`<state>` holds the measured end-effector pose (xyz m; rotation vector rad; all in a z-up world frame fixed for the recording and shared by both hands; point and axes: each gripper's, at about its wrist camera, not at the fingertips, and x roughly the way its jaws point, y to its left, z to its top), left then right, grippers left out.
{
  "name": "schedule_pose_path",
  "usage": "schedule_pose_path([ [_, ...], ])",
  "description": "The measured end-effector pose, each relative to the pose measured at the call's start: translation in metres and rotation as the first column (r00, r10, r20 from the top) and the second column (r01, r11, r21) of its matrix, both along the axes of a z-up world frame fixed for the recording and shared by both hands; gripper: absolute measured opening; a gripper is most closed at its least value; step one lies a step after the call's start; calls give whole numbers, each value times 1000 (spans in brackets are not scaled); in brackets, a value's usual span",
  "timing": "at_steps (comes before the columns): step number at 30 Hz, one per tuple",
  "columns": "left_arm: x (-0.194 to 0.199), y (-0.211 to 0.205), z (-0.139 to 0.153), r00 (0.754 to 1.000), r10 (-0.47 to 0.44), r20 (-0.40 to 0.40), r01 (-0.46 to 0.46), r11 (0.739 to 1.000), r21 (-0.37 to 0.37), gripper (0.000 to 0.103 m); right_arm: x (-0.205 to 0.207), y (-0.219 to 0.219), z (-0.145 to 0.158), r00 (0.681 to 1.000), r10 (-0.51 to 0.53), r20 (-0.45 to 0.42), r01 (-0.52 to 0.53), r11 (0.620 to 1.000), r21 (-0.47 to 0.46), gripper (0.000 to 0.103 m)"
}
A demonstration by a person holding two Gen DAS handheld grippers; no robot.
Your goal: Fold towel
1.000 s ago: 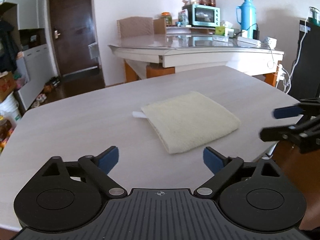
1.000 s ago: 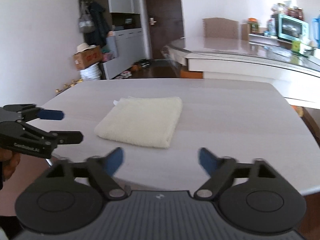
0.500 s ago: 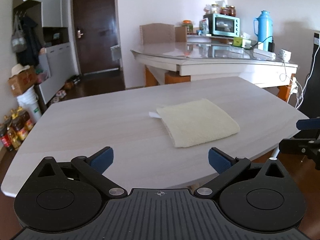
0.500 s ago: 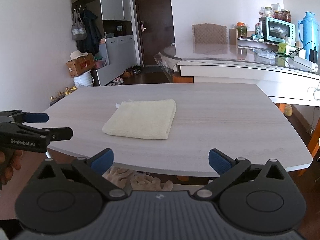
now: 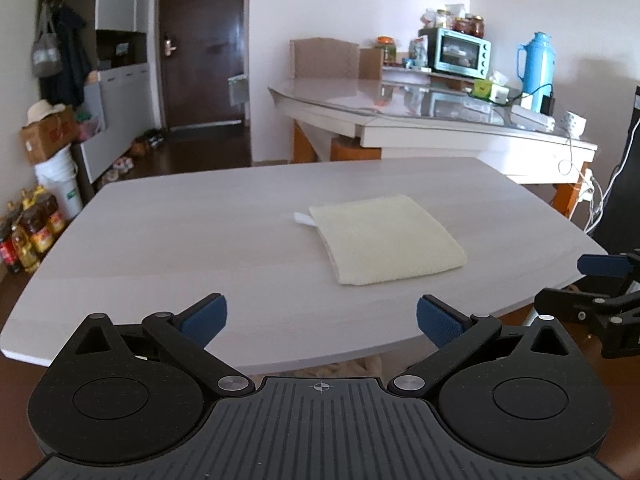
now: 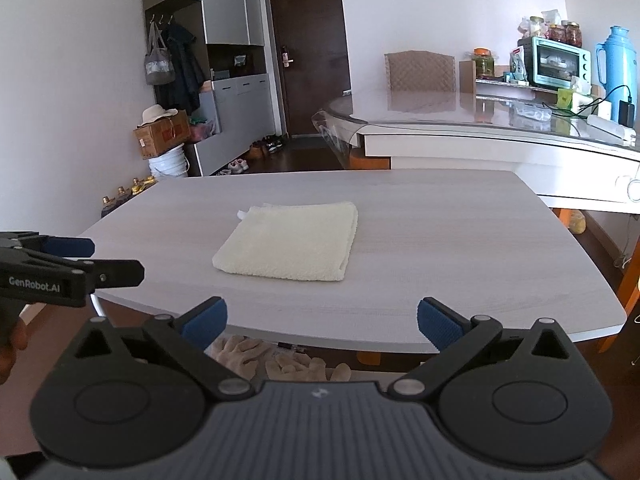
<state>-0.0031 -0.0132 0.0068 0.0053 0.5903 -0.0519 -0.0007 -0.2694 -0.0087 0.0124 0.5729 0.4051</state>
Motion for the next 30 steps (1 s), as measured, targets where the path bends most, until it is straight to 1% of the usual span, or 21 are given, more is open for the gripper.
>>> schedule_pose_path([
  [7,1,-3,0,1000,6,-6,-6,1000,5,103,2,2,1,1000,-4,-2,4,1000,-11,103],
  [18,6,-10,-12,1000,12,-20,-12,1000,15,103,6,3,-10,999,-7,-36,6,1000,-22,103],
  [30,4,-22,-9,1000,0,-14,1,999,49,103,1,-3,-6,1000,-16,-19,17,1000,2,103],
])
